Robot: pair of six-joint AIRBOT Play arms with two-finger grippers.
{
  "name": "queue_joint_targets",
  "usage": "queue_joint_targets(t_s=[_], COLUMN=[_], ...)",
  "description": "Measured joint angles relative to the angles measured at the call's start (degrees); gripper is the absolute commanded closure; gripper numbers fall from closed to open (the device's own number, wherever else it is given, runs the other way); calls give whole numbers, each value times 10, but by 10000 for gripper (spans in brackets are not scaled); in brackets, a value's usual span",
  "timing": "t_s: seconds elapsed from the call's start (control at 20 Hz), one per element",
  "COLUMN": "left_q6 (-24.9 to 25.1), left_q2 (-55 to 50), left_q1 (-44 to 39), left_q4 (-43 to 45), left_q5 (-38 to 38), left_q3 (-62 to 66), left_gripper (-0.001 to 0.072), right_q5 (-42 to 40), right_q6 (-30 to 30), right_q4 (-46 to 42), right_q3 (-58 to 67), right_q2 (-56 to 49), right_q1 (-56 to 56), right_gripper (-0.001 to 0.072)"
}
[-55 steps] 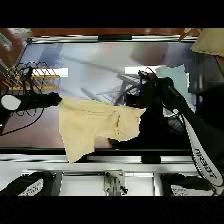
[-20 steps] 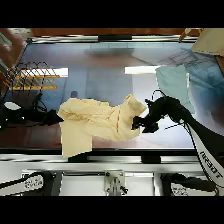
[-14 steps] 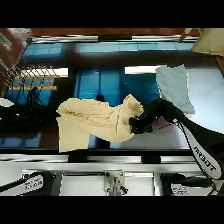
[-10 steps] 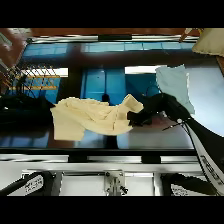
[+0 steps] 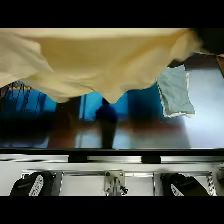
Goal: Fold the shirts.
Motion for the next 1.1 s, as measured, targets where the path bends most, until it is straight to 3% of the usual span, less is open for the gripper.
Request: queue_joint_targets(t_s=[0.2,0.35,0.55,0.7,0.85,1.1], left_q6=[-17,-40,-61,-67,-65,-57], left_q2=[56,61,42,8,-64,-242], left_q1=[0,1,0,0,0,0], left_q4=[22,75,146,182,198,162], left_q5=[14,-27,-103,-115,-95,-55], left_q3=[31,34,-23,-114,-193,-238], left_gripper=[671,671,671,671,671,671], right_q5=[-23,-70,-189,-248,-232,-91], right_q6=[10,28,57,66,85,149], right_q4=[-6,-18,-50,-72,-90,-105], right_q3=[54,67,66,37,-7,-35], right_q2=[41,39,-21,-99,-209,-390], right_q1=[0,0,0,0,0,-9], right_gripper=[627,627,627,627,627,627])
